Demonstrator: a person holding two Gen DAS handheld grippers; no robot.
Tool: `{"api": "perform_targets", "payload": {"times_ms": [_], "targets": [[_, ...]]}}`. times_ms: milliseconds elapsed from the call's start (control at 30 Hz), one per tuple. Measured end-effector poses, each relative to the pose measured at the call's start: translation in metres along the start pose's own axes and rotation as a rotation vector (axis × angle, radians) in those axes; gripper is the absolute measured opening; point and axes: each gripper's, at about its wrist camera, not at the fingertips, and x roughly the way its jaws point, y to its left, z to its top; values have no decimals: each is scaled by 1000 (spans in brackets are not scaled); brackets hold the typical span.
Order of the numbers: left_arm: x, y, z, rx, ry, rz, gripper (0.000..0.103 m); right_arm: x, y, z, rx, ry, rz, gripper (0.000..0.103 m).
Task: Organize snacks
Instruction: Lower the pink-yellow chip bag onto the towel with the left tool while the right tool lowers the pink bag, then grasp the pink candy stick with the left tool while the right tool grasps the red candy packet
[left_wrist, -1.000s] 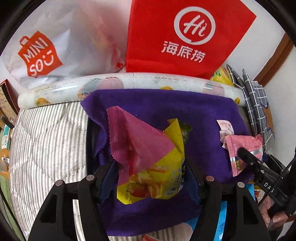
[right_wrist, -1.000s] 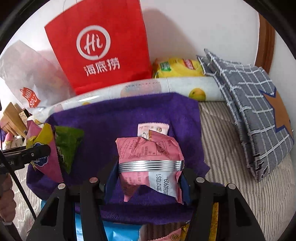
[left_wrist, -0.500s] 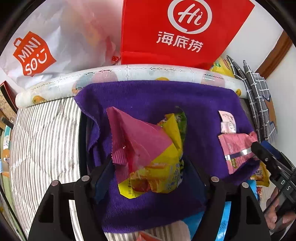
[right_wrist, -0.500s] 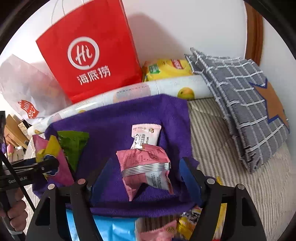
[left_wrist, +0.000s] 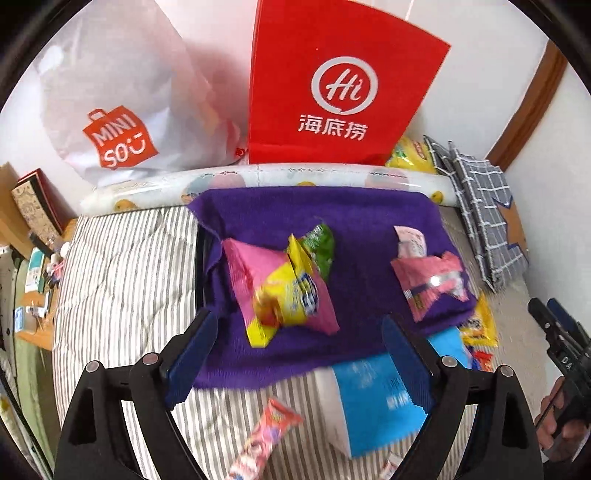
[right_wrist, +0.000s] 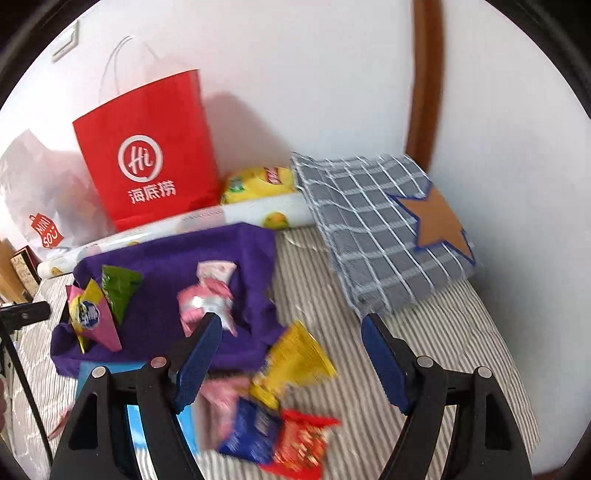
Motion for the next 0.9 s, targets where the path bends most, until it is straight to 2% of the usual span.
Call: {"api": "perform_targets", "payload": {"times_ms": [100, 200, 300, 467, 567, 633, 733, 800, 867, 900], "targets": [[-14, -1, -15, -17, 13, -39, 90, -7, -7, -20, -12, 32, 13, 75], [-25, 1, -27, -37, 24, -46, 90, -7, -11, -42, -20, 65, 11, 73], [-34, 3, -41, -51, 22, -42, 90, 2, -16, -60, -1, 116, 25, 66], [-47, 6, -64, -68, 8, -40, 90, 14, -22, -77, 44, 137, 64, 65], [-53, 8, -77, -67, -11, -25, 90, 22, -22, -80, 61, 138, 71, 64], [-54, 11, -86, -62, -14, -1, 90, 30, -18, -82, 47, 150, 78, 58], [-51, 16, -96, -63, -5, 18, 90, 41, -13, -85, 34, 156, 76, 56], [-51, 22, -103, -76, -5, 32, 90, 52, -13, -89, 34, 184, 46, 47], [-52, 27, -108, -83, -6, 47, 90, 59, -14, -97, 40, 209, 43, 47], [-52, 30, -111, -87, -5, 54, 90, 55, -9, -100, -1, 169, 20, 45]]}}
